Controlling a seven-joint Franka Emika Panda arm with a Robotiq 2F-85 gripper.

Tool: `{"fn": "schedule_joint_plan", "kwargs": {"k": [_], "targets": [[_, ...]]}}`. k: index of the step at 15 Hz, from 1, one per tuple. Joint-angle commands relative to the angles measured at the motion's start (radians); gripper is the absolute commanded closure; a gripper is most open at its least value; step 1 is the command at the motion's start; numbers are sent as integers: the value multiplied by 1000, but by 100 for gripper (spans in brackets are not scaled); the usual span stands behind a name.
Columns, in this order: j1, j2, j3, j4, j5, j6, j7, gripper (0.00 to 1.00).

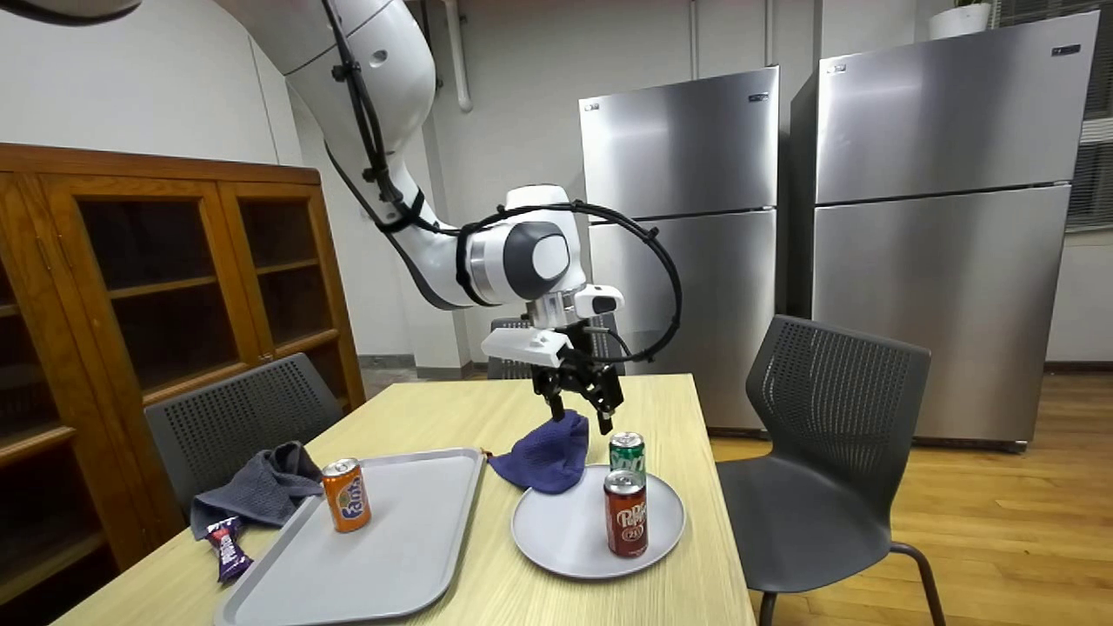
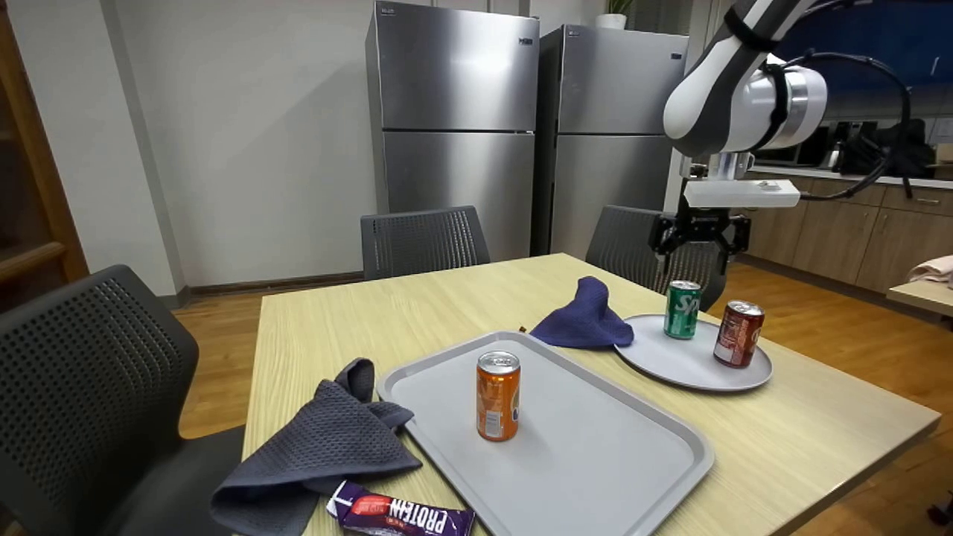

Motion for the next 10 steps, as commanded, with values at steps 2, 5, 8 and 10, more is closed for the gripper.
{"fn": "schedule_joint_plan", "kwargs": {"k": [2,5,8,10], "targets": [[-5,0,5,4,-3,-3,2,0],[-4,5,2,7,-5,-1,9,0],[-6,28,-4,36,1,-23,27,0],[-9,43,-5,51,6,-26,28,0]]}}
